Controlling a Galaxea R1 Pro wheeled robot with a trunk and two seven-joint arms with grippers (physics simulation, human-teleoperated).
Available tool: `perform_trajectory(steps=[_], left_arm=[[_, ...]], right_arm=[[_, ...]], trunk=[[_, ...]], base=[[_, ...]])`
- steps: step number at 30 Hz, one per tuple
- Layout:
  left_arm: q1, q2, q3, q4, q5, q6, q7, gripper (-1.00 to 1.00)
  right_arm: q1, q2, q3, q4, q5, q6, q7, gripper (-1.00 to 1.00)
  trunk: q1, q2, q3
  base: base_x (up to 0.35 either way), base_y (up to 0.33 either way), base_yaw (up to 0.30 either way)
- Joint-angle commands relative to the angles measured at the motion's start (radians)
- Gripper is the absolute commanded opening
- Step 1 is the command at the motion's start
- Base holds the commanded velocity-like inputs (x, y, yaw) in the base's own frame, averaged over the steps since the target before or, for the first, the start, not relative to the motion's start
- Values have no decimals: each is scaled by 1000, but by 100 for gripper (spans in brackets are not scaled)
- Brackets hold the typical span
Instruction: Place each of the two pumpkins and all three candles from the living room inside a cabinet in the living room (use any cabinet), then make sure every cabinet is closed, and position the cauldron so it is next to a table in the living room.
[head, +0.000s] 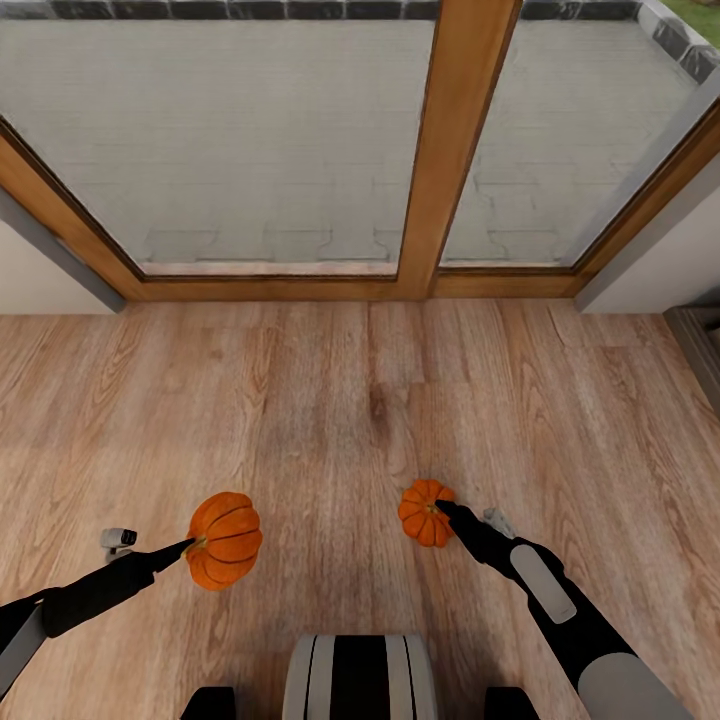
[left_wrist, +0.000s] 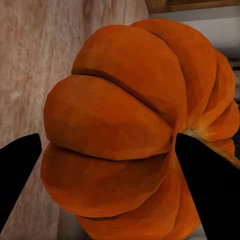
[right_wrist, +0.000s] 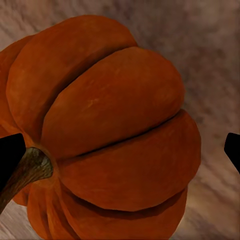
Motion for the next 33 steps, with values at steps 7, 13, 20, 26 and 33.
perform_trajectory(steps=[7, 13, 20, 26, 33], left_arm=[[0, -1, -1, 0, 2, 10, -2, -100], [0, -1, -2, 0, 2, 10, -2, -100], [0, 0, -1, 0, 2, 10, -3, -100], [0, -1, -2, 0, 2, 10, -3, -100], [0, -1, -2, 0, 2, 10, -2, -100]], right_arm=[[0, -1, 3, 70, 5, 1, -6, -100], [0, -2, 3, 70, 5, 1, -4, -100], [0, -2, 3, 70, 5, 1, 2, -100], [0, -2, 3, 70, 5, 1, 4, -100], [0, -2, 3, 70, 5, 1, 4, -100]], trunk=[[0, 0, -1], [0, 0, -1], [0, 0, -1], [0, 0, -1], [-1, 0, 7]], base=[[0, 0, 0], [0, 0, 0], [0, 0, 0], [0, 0, 0], [0, 0, 0]])
